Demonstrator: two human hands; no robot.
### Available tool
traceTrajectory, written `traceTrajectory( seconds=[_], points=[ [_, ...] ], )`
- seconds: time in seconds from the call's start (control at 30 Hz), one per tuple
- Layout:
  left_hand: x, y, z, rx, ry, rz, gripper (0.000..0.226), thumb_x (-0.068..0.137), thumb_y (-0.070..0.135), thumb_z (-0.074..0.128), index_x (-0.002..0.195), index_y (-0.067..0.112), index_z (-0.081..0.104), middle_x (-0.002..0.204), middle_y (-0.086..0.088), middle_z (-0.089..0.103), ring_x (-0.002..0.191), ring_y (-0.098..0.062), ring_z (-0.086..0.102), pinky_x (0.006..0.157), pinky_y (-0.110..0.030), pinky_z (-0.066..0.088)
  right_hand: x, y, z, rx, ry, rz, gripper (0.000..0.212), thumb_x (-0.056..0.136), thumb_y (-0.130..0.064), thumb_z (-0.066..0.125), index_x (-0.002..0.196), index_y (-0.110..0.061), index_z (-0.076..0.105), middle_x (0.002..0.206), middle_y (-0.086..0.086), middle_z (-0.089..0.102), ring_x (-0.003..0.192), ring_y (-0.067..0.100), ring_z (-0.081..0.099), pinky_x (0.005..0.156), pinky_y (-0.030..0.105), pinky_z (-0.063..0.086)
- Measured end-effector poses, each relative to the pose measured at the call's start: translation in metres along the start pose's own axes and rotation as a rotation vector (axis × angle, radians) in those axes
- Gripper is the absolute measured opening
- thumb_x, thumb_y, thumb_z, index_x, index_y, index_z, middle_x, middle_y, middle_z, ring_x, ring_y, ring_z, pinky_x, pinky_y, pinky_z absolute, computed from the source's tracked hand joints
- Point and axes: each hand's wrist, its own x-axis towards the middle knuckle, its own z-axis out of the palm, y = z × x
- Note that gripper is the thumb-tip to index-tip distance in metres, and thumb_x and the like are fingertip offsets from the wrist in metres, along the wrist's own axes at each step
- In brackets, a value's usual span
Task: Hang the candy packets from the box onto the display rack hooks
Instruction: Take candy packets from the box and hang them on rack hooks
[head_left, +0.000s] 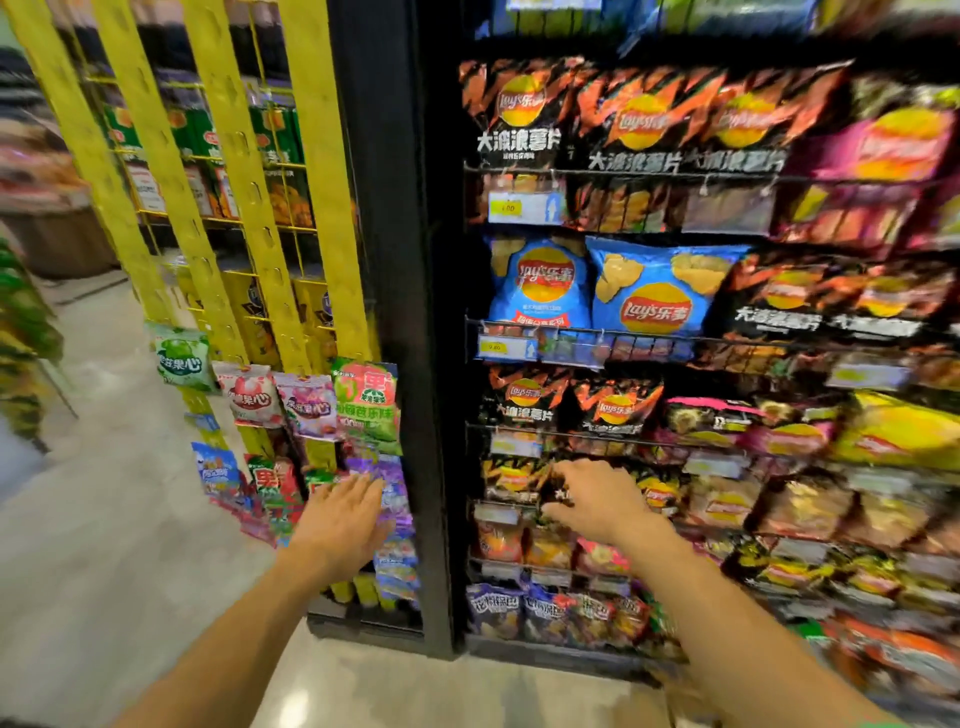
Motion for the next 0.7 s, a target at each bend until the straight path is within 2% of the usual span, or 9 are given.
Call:
traceTrajectory(
  seconds=[0.07,0.17,0.27,0.37,0.5,0.7],
  points=[
    [-0.016,0.043,0.001,-0.001,-0.053,0.031,0.073,0.106,0.057,0.025,0.163,0.014,0.011,0.170,-0.006,0.016,0.157,-0.025,0.014,0.126,-0.045,0.014,-0.033,0.022,0.013,0.002,-0.036,0.028,0.074,0.094,-0.067,0.048,0.150,-0.019,0.040,0.145,0.005,0.053,0.130,0.029,0.052,0.105,0.046,0.046],
    [-0.032,0.108,0.002,0.009,-0.006,0.107,0.079,0.100,0.064,0.015,0.163,0.015,0.016,0.168,-0.006,0.023,0.155,-0.025,0.021,0.124,-0.045,0.020,-0.083,0.056,0.033,0.042,-0.075,0.084,0.077,0.094,-0.070,0.044,0.152,-0.021,0.036,0.149,0.006,0.049,0.135,0.030,0.046,0.110,0.049,0.042],
    [-0.034,0.167,0.003,0.010,-0.030,0.229,0.072,0.106,0.058,0.026,0.163,0.015,0.015,0.169,-0.006,0.021,0.156,-0.026,0.019,0.125,-0.047,0.019,-0.125,0.092,0.046,0.031,-0.112,0.165,0.073,0.095,-0.068,0.041,0.152,-0.023,0.036,0.152,0.006,0.045,0.140,0.029,0.041,0.114,0.049,0.036],
    [-0.025,0.218,0.000,0.031,-0.036,0.337,0.071,0.106,0.057,0.028,0.162,0.014,0.019,0.167,-0.007,0.025,0.155,-0.027,0.021,0.124,-0.049,0.019,-0.155,0.127,0.051,0.044,-0.147,0.241,0.078,0.095,-0.071,0.041,0.155,-0.023,0.031,0.161,0.006,0.034,0.148,0.029,0.032,0.119,0.050,0.029],
    [0.001,0.268,-0.005,0.030,-0.032,0.408,0.072,0.104,0.059,0.030,0.159,0.014,0.024,0.163,-0.007,0.033,0.151,-0.027,0.028,0.122,-0.048,0.024,-0.183,0.164,0.051,0.061,-0.189,0.343,0.077,0.096,-0.072,0.038,0.156,-0.025,0.030,0.163,0.004,0.032,0.151,0.027,0.028,0.120,0.049,0.027],
    [0.024,0.339,-0.004,0.004,-0.043,0.491,0.073,0.104,0.061,0.026,0.160,0.013,0.021,0.161,-0.009,0.036,0.149,-0.030,0.032,0.120,-0.050,0.028,-0.220,0.227,0.052,0.041,-0.256,0.459,0.077,0.096,-0.072,0.037,0.157,-0.024,0.029,0.160,0.006,0.036,0.146,0.029,0.035,0.118,0.047,0.030]
  ],
)
